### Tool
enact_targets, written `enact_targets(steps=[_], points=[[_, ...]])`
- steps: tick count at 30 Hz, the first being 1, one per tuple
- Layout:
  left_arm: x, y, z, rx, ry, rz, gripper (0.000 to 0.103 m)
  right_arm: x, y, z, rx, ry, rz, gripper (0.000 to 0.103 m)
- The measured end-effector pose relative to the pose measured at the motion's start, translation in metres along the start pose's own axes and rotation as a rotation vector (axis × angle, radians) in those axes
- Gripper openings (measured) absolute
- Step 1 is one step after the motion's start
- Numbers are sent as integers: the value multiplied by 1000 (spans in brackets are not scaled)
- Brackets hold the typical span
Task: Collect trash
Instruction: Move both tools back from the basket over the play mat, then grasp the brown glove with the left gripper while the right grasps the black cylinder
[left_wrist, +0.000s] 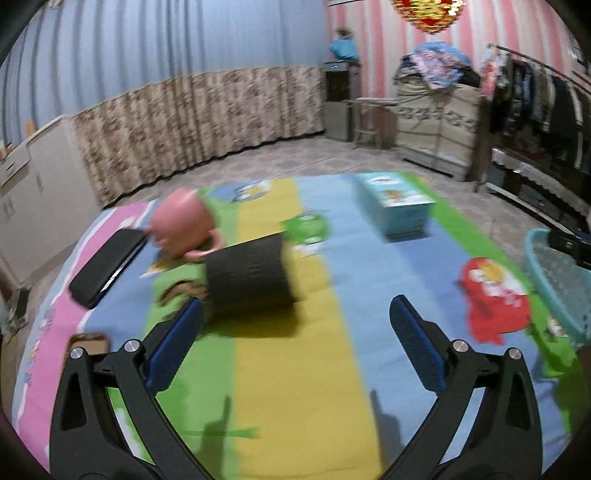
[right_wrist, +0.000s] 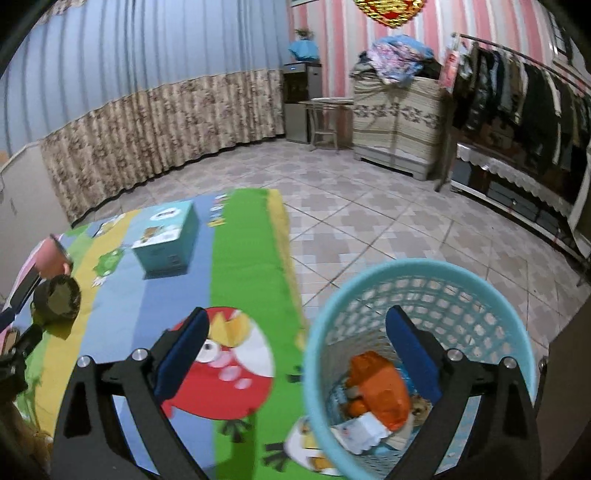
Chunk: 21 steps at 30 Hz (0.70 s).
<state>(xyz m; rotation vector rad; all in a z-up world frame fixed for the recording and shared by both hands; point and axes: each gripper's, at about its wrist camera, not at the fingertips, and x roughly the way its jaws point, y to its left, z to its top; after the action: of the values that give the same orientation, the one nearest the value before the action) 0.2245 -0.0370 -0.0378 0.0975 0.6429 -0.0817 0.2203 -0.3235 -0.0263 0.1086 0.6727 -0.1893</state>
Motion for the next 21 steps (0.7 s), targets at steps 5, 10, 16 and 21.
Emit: enact_targets(steps=[5, 10, 16, 21], points=[[15, 60, 1, -64, 33, 41, 97, 6, 33, -5, -109, 16, -5, 94], [31, 99, -1, -75, 81, 49, 93, 10, 49, -9, -161, 34, -10, 94], [58, 114, -4, -105, 166, -24, 82, 15, 58, -14, -190, 56, -12, 94], [78, 106, -2, -101, 208, -89, 61, 15, 70, -17, -216, 63, -12, 94]])
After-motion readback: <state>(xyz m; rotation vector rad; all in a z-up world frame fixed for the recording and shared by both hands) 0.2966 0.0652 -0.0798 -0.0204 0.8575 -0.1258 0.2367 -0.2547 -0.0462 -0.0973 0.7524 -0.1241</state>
